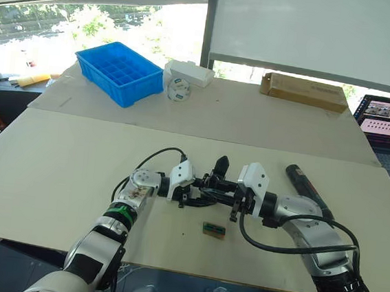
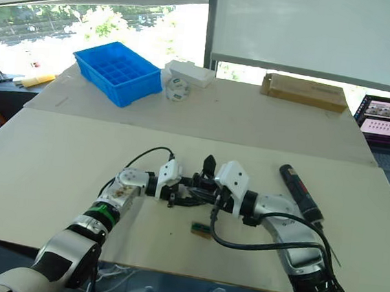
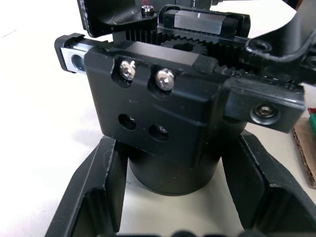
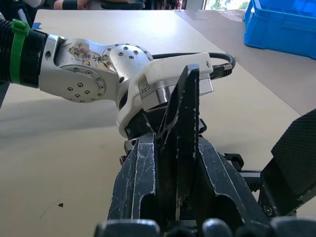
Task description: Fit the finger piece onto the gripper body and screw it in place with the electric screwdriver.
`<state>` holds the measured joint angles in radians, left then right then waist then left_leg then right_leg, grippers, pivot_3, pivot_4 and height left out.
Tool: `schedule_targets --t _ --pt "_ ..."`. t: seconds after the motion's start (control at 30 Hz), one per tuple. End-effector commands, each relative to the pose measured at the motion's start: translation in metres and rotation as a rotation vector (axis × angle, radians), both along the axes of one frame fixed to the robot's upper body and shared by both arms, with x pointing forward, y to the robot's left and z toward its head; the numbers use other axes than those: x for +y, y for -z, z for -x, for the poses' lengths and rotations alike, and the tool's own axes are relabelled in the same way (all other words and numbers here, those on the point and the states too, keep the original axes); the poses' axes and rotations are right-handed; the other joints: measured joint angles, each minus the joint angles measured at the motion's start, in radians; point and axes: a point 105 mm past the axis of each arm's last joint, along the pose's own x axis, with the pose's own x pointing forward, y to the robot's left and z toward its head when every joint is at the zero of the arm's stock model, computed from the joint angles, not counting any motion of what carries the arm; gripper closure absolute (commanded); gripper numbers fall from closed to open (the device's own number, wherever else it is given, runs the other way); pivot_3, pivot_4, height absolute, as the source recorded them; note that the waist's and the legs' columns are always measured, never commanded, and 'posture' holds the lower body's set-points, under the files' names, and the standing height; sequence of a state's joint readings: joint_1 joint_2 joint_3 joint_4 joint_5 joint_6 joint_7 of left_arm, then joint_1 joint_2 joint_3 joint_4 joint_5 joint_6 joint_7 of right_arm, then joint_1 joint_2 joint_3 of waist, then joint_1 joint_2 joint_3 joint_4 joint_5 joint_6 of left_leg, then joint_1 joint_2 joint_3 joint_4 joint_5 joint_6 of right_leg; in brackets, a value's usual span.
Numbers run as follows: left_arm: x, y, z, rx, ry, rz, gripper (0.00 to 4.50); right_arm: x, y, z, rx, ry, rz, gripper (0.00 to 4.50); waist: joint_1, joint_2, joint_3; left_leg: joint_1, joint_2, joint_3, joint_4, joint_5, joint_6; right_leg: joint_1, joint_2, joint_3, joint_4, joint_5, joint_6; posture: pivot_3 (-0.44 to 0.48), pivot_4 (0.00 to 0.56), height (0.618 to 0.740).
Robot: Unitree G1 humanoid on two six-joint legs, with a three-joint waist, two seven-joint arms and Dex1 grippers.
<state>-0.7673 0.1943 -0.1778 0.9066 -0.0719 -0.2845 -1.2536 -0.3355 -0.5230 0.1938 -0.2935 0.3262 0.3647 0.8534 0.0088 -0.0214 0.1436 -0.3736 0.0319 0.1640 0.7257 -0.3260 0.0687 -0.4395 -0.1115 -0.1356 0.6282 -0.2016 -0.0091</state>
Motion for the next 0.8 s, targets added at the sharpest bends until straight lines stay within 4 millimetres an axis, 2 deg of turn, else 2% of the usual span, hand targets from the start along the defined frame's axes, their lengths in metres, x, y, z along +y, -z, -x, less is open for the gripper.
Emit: schedule_targets --t 0.03,0.47,0.67,0.8 --pt "-0.001 0.005 0.005 0.007 0.025 -0.028 2.23 -0.001 0.012 -0.002 0.03 -0.002 0.04 4.09 -0.001 0.0 0.0 0.0 0.0 0.0 0.0 0.0 0.0 0.0 0.0 0.0 0.0 0.0 0.0 0.0 0.15 0.74" --pt "0.002 0.006 0.004 0.008 0.012 -0.034 2.23 0.003 -0.019 -0.001 -0.065 -0.041 -0.104 4.09 -0.009 0.0 0.0 0.0 0.0 0.0 0.0 0.0 0.0 0.0 0.0 0.0 0.001 0.0 0.0 0.0 0.15 0.74" --pt "0.001 0.006 0.005 0.008 0.014 -0.036 2.23 0.006 -0.014 -0.009 -0.049 -0.016 -0.094 4.09 -0.011 0.0 0.0 0.0 0.0 0.0 0.0 0.0 0.0 0.0 0.0 0.0 0.001 0.0 0.0 0.0 0.15 0.74" --pt "0.0 0.007 0.006 0.013 0.01 -0.034 2.23 0.006 0.004 -0.007 0.004 -0.015 -0.017 4.09 -0.01 0.0 0.0 0.0 0.0 0.0 0.0 0.0 0.0 0.0 0.0 0.0 0.001 0.0 0.0 0.0 0.15 0.74"
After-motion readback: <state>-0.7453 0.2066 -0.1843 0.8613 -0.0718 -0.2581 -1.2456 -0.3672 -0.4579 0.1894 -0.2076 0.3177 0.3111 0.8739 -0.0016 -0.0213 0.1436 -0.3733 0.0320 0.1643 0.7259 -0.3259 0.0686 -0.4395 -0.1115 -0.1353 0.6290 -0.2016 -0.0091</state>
